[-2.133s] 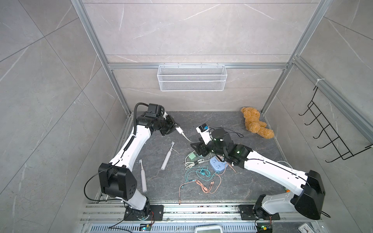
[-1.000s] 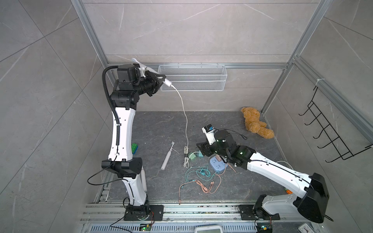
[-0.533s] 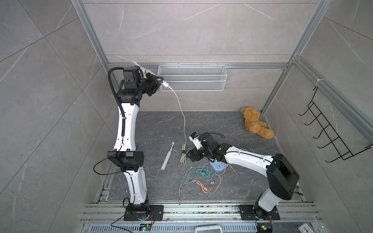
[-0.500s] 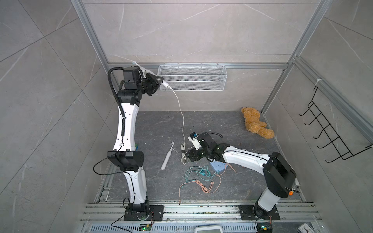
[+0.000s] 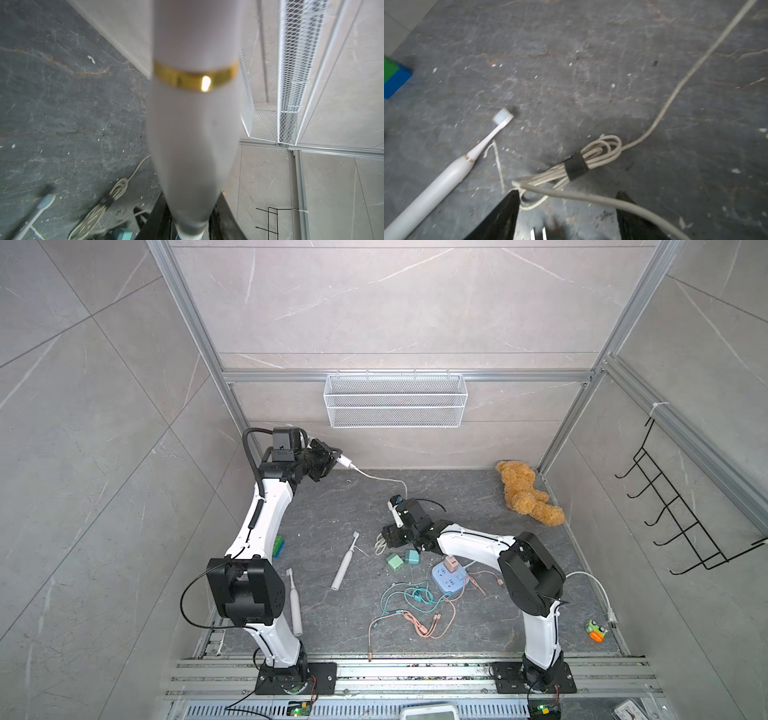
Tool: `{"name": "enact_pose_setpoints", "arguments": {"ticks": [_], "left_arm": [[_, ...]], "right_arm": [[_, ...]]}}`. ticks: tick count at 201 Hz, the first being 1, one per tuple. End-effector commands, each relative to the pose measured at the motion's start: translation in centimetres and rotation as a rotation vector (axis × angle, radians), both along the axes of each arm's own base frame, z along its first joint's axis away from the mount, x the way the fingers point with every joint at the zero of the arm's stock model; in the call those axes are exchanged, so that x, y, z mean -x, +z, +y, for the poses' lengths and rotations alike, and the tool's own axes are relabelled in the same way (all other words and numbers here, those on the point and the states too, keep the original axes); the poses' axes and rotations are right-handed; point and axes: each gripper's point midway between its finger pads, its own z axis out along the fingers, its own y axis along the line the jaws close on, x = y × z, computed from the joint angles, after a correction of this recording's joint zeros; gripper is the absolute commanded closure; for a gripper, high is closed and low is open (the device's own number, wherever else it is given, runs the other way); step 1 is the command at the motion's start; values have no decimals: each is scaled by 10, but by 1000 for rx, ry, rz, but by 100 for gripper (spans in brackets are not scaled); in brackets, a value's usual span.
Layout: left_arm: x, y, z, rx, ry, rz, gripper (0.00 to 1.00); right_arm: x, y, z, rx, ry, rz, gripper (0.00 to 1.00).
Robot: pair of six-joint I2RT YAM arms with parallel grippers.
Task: Charge the electric toothbrush
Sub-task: Move the charging cable to the center of the board, then place the electric toothbrush at the center of the board.
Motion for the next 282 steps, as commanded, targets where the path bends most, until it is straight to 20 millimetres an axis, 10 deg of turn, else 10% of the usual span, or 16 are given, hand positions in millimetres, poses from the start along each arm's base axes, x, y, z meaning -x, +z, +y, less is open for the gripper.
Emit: {"name": "enact_pose_setpoints", "arguments": {"ticks": [1,32,107,171,239,282], "left_arm": [[11,2,-8,10,-15,-42,100],[16,-58,-26,-31,-65,99,100],[-3,-156,-28,-234,-107,360,100],[-2,-212,-34,-335,-149,482,100],[-1,-245,-34,-384,-199,557,85],[7,-258,-37,-376,-225,600,59]], "right_arm": [[-22,-9,-23,67,-85,-15,26],[-26,-3,-41,37,-119,-1,26],[51,37,-35,-207,63,44,23],[115,79,-43,-233,171,-12,24],[187,54,-30,-95,349,24,26],[187,41,-50,-5,228,39,25]]}}
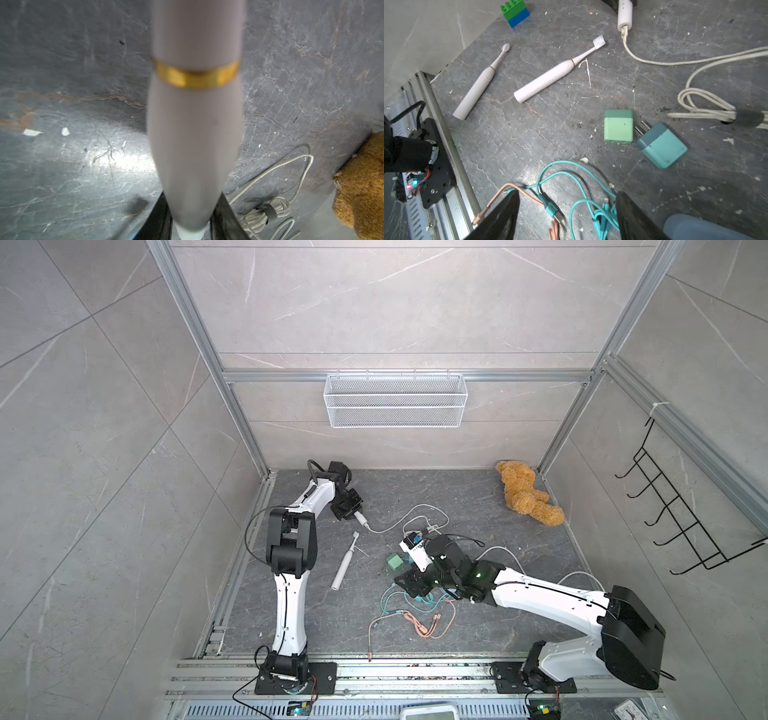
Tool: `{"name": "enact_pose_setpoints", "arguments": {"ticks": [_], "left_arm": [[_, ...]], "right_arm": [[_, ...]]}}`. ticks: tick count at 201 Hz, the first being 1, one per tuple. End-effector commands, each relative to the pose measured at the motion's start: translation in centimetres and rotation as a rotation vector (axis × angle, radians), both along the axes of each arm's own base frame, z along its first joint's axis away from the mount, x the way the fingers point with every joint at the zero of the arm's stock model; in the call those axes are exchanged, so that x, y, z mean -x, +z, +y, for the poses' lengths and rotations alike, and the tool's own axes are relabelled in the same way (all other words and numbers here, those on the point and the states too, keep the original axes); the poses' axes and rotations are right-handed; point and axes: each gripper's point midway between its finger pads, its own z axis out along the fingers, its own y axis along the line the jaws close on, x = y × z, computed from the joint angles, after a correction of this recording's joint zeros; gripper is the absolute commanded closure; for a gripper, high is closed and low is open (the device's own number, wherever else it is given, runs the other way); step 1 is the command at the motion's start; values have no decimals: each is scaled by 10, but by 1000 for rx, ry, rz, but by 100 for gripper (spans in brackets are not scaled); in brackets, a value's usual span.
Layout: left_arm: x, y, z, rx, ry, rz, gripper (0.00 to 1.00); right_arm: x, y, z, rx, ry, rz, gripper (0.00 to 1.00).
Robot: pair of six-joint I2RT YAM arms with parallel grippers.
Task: Charge the electric toothbrush
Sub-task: Place the electric toothbrush at the center of the board, then pick up the charging cable from the center of the board.
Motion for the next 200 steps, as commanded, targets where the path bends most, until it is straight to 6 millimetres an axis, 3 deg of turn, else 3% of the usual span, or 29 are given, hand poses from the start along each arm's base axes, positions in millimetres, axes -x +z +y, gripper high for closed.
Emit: {"name": "enact_pose_setpoints", "arguments": {"ticks": [1,11,27,40,63,70,91,95,122,138,161,200], "left_arm": [[6,1,-2,2,-34,24,58],[9,-1,-4,10,-41,36,50],[10,-4,-6,12,-48,43,46],[12,-6,-7,10,-55,54,37],[13,-1,-8,18,-61,53,33],[12,4,-9,22,-63,40,26],[8,32,-13,40,-74,-17,17],[7,38,-13,43,-76,-32,10],[8,80,-13,42,-83,-116,1],[17,103,-10,45,-72,-155,1],[36,128,1,36,-21,-221,1],[84,145,20,12,35,-261,1]], "right_arm": [[-5,-12,-26,87,-116,1,25],[-8,-11,-34,109,-164,0,24],[-14,-10,-53,153,-276,0,24],[-21,-7,-77,210,-405,-12,22],[-26,4,-115,233,-577,-17,19],[-26,8,-125,219,-613,-19,17],[-28,12,-159,200,-722,17,16],[-28,10,-166,203,-742,24,16],[-25,1,-200,197,-864,60,18],[-22,-3,-192,139,-815,75,21],[-11,-9,-149,68,-565,128,26],[18,-16,-98,82,-259,98,32]]}}
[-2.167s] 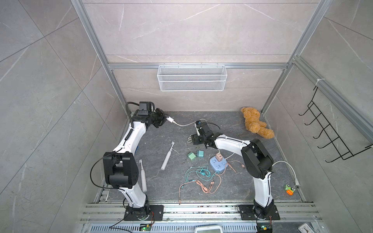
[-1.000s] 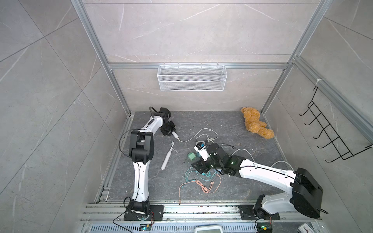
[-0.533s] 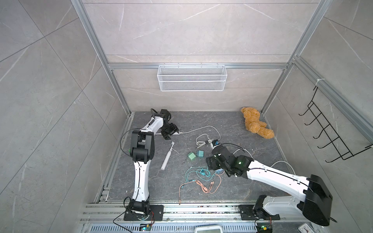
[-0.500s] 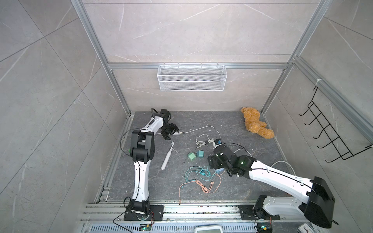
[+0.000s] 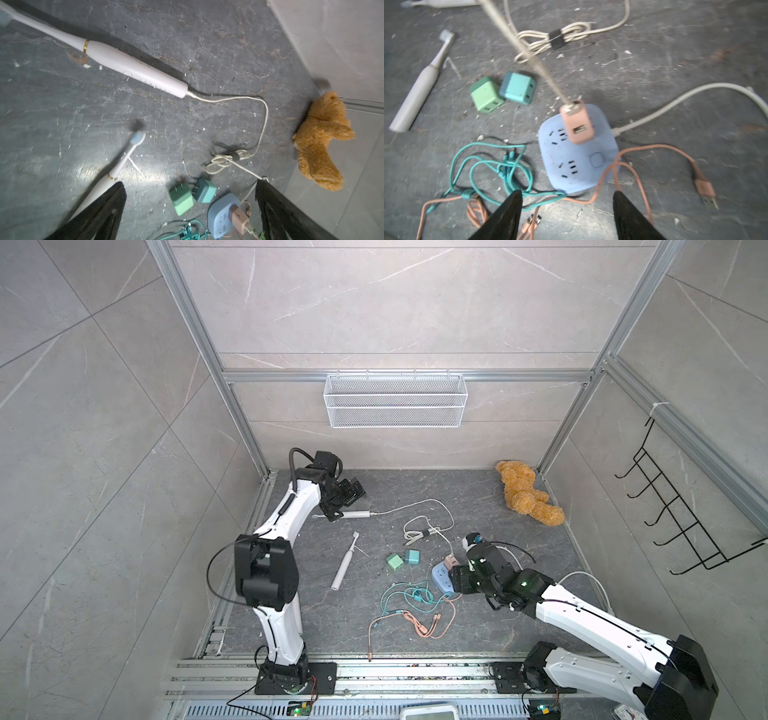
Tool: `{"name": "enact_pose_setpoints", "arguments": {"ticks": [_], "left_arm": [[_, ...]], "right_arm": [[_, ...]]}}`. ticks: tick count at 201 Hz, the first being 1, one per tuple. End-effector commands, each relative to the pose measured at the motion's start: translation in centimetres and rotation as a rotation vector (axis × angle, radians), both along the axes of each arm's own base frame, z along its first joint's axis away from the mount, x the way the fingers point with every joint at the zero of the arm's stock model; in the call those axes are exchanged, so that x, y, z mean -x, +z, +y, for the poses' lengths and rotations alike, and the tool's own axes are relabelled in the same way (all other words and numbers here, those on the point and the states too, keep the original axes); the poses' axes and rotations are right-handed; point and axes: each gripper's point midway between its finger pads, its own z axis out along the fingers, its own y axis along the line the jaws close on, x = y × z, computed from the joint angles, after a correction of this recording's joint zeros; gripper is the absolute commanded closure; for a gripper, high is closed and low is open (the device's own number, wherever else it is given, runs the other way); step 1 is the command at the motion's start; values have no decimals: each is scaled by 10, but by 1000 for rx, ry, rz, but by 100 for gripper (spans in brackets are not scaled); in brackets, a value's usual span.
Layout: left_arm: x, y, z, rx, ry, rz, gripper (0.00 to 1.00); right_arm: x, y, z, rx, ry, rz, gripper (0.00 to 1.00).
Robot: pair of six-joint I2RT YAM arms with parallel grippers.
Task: Charge the electric toothbrush
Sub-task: Pick up the charging cable from the center of the board.
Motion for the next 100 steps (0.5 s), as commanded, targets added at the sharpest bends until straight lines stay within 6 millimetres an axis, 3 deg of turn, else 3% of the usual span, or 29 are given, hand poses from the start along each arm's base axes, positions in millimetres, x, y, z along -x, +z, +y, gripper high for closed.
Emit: {"name": "enact_pose_setpoints", "arguments": {"ticks": [1,40,57,83,100], "left_arm": [[23,9,13,-19,50,-34,1],[62,-1,35,-38,70,-51,1],[73,-7,49,-39,96,-57,1],[87,-15,61,-35,117,-55,1],[95,-20,61,-24,115,-48,1]], "right_arm": [[21,0,43,-22,255,-23,32],[44,3,102,22,509,-53,36],[51,-5,123,70,607,-26,41],[30,-19,117,202,503,-25,41],[15,-17,89,267,351,-78,35]]}}
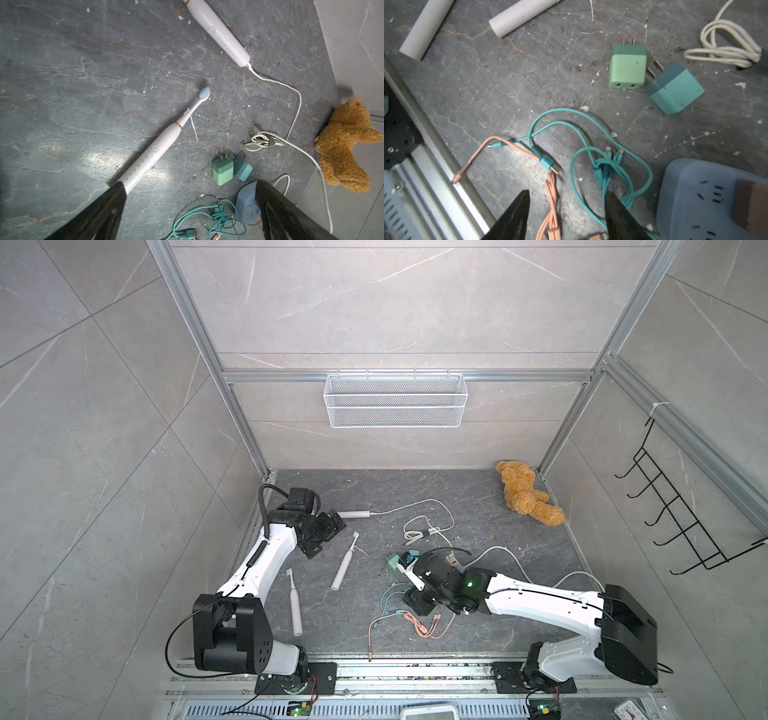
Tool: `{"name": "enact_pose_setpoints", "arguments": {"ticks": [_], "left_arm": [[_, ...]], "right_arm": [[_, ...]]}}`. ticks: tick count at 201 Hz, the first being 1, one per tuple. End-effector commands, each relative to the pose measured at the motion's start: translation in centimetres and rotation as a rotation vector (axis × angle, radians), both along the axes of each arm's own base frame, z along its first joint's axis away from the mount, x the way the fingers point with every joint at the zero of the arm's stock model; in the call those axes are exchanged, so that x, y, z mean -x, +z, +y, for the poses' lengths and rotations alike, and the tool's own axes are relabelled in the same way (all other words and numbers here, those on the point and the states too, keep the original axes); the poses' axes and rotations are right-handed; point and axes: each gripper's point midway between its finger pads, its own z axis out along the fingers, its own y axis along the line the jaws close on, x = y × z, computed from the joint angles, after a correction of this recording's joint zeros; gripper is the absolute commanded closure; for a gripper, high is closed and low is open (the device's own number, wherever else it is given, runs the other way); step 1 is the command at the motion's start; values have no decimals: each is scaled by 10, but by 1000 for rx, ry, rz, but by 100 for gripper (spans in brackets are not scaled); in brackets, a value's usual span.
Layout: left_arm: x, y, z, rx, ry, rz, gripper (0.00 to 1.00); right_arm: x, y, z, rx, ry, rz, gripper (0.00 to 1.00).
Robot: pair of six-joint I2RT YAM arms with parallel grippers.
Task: Charge the electric toothbrush
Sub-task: Pick up the charging cable from the center of the board.
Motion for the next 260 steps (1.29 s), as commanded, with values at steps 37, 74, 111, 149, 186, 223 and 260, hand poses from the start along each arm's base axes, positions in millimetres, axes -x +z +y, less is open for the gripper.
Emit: {"name": "enact_pose_setpoints", "arguments": {"ticks": [37,74,111,149,186,223,260], "left_arm": [[5,13,-5,36,-34,-100,0],[6,9,-9,50,-64,-91,1],[5,5,-14,72,-80,-76,1],[5,4,-16,81,-86,-74,1],[5,0,-18,93,-93,-62,1],[4,-1,-20,101,-97,-59,1],[4,0,-21,104,-102,-63,1]], "right_arm": [[-50,14,-128,171,-555,-138,32],[-57,12,-184,89,-788,-85,30],[-58,-13,-192,76,-826,7,30],[-62,-34,-183,94,-794,55,41],[-64,-50,-188,106,-802,100,59],[-63,-56,-187,119,-798,129,69],[-62,-45,-190,110,-803,111,91]]}}
